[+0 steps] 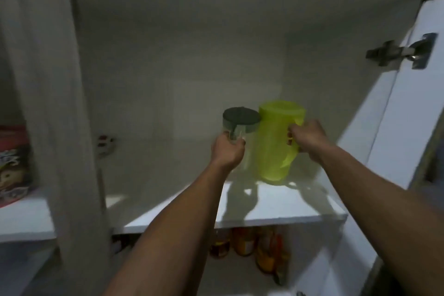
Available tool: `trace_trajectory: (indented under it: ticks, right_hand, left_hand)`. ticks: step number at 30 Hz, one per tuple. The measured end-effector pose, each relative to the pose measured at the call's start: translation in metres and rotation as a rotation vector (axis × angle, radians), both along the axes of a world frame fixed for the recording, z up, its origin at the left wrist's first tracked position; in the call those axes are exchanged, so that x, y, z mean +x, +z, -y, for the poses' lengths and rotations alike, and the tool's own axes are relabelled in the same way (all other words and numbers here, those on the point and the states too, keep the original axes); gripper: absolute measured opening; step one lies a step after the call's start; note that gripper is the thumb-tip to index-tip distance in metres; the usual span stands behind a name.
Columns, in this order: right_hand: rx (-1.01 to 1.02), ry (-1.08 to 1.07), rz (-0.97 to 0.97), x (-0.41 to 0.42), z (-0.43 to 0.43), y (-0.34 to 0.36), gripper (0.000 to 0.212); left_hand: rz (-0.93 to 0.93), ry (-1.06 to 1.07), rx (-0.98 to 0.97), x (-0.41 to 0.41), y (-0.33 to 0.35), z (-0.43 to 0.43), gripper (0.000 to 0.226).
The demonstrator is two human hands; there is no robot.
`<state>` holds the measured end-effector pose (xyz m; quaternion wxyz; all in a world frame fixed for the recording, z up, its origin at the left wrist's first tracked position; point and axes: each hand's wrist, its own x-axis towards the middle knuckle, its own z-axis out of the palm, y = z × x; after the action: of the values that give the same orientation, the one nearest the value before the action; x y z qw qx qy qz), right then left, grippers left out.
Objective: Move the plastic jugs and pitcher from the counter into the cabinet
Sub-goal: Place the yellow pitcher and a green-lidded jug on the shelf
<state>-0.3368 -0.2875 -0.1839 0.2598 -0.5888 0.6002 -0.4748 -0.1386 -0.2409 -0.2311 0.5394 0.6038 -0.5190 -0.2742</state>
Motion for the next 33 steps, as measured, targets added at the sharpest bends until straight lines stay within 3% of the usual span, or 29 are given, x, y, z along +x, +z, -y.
trace_trajectory:
  ticks: [5, 10, 16, 19, 24, 26, 30, 33]
  right_hand:
    - [0.052, 0.005, -0.020, -0.009, 0.115, -0.012, 0.029]
    - [0.068, -0.009, -0.110, -0.004, 0.200, -0.014, 0.051]
    - [0.089, -0.028, -0.134, 0.008, 0.249, -0.007, 0.038]
    - [0.112, -0.002, -0.156, 0.009, 0.264, -0.006, 0.044]
    - [0.229, 0.043, -0.187, 0.012, 0.253, -0.009, 0.079]
    - [0.184, -0.002, -0.205, 0.013, 0.244, -0.014, 0.089]
    - [-0.026, -0.108, -0.231, 0.019, 0.204, -0.015, 0.072]
    - [-0.087, 0.019, -0.303, 0.037, 0.154, -0.003, 0.050]
  left_hand:
    - [0.107, 0.029, 0.116, -0.013, -0.008, 0.115, 0.043]
    - [0.166, 0.049, 0.134, -0.020, -0.020, 0.188, 0.050]
    - [0.194, 0.030, 0.171, -0.020, -0.026, 0.247, 0.056]
    - [0.239, 0.030, 0.202, -0.017, -0.027, 0.263, 0.060]
    - [0.305, 0.031, 0.265, -0.007, -0.024, 0.257, 0.074]
    - [0.297, 0.029, 0.302, 0.000, -0.021, 0.243, 0.083]
    - [0.309, 0.008, 0.338, 0.018, -0.010, 0.193, 0.089]
    - [0.333, 0.013, 0.332, 0.036, 0.001, 0.139, 0.085]
